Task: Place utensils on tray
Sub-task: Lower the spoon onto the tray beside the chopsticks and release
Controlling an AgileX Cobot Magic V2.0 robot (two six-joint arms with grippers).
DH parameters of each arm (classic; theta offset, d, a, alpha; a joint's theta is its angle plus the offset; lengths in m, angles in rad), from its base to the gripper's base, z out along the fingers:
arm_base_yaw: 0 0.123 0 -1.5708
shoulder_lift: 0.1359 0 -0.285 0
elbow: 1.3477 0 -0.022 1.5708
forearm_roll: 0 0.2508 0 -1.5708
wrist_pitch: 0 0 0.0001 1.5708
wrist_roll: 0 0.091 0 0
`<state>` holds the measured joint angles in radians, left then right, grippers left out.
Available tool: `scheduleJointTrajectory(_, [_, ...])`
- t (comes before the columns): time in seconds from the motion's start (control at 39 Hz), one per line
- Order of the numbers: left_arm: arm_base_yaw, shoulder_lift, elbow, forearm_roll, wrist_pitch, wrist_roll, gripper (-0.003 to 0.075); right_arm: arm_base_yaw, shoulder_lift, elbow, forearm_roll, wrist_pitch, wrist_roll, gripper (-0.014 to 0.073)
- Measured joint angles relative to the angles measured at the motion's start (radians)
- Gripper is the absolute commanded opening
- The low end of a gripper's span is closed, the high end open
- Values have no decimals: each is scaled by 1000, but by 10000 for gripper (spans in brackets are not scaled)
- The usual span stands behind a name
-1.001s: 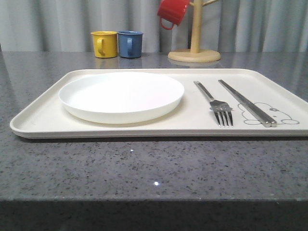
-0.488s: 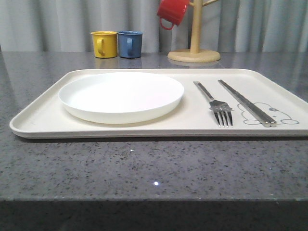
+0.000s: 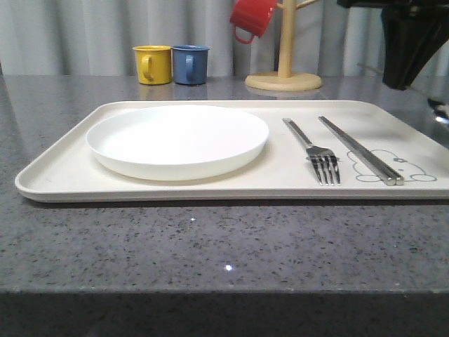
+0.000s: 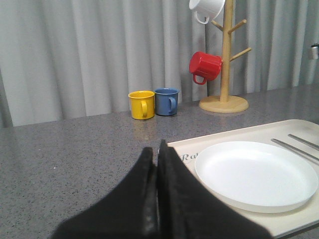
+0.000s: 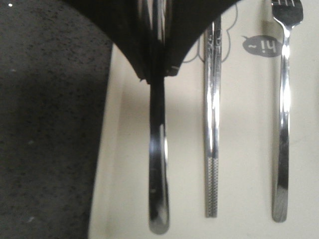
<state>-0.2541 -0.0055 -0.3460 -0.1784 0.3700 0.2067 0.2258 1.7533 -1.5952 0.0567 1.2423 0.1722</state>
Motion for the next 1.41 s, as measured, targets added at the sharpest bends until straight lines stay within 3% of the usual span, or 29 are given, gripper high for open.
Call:
scheduleJointTrajectory(0.59, [0, 0, 0, 0, 0, 0, -18, 4, 105, 0, -20, -9, 73, -53])
scheduleJointTrajectory(1.13, [0, 0, 0, 0, 0, 0, -18, 4, 111, 0, -22, -12, 80, 275])
scheduleJointTrajectory(1.41, [0, 0, 0, 0, 0, 0, -18, 4, 62, -17, -33, -12, 80, 292])
